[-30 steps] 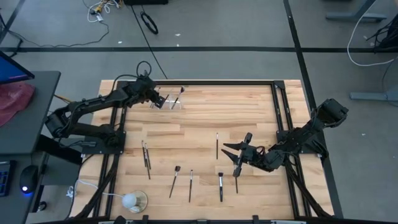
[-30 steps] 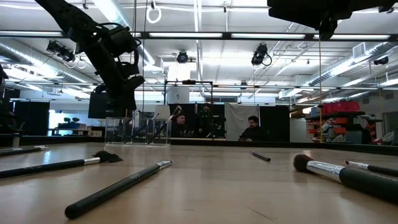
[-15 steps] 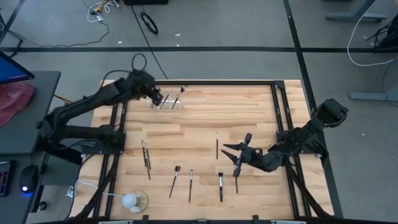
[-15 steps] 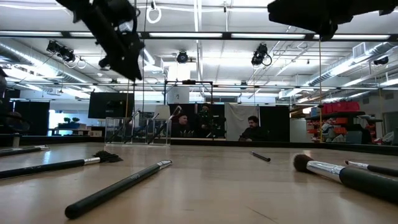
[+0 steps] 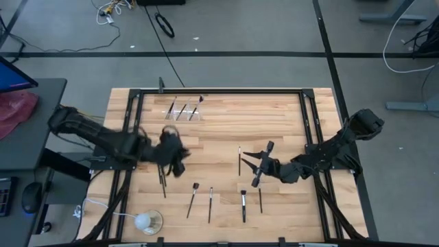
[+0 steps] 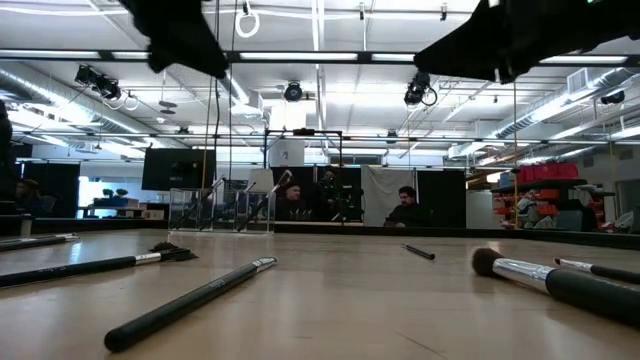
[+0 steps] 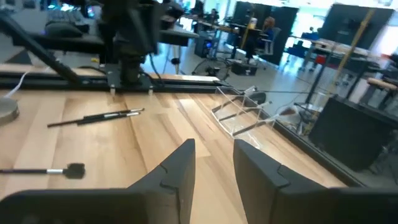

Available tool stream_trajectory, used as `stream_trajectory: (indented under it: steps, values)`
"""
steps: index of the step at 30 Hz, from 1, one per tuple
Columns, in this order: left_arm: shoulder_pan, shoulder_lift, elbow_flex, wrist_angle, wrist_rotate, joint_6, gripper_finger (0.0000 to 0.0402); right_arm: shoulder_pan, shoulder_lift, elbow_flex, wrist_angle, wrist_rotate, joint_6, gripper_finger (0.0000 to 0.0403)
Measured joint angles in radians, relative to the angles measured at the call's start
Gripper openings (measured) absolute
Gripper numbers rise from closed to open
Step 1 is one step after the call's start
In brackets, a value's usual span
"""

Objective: Put items in baskets/containers
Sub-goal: Put the eyeshadow brush into the right section of the transparent organizer

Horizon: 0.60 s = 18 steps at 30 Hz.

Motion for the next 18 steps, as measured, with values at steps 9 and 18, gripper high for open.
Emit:
stream_trajectory:
  steps: [9,18]
  values:
    - [-0.245,0.086,-0.001,-0.327,0.023,-0.679,0.0022,-0.125,0.000,0.000,-0.002,-0.283,-0.099,0.0111]
    - [-0.339,0.195,-0.001,-0.627,0.070,-1.164,0.0047,-0.213,0.000,0.000,-0.002,-0.449,-0.145,0.0111]
